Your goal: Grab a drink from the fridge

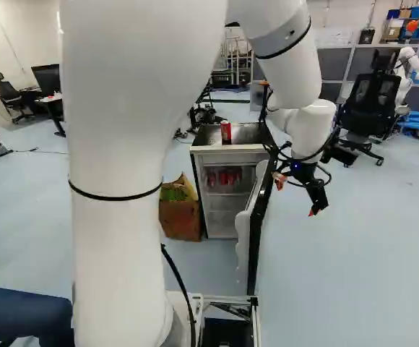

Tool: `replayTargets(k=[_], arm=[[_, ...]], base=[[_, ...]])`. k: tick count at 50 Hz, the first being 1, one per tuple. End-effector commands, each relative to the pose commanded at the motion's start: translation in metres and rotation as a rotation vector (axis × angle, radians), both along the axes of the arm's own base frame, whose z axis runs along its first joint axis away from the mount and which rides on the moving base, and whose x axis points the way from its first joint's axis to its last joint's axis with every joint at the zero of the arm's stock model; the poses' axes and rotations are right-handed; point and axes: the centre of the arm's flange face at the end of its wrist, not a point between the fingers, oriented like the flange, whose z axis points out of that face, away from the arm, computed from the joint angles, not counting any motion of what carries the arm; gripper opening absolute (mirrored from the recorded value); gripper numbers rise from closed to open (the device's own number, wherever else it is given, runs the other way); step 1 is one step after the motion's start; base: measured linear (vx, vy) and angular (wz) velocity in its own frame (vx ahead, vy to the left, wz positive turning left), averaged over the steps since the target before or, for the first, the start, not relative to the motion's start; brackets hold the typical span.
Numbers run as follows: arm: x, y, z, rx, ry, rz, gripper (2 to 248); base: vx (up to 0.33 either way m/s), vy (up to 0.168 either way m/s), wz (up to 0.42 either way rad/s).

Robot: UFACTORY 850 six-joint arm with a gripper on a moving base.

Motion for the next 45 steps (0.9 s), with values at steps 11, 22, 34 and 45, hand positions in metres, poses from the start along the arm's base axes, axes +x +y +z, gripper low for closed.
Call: replayTargets(k=[11,22,34,45], arm=[[-0.002,0.020,0.000,-0.002,0.019,0.044,247],[-0.002,0.040,-0.001,-0.008,0.040,0.097,247],[-0.001,0.063,-0.001,-0.018,0.063,0.163,247],[0.003,0.083,-0.001,-0.032,0.083,0.231,247]], base=[[0.000,0.000,0.000],[0.000,0.000,0.000],[0.000,0.000,0.000],[0.000,0.000,0.000]])
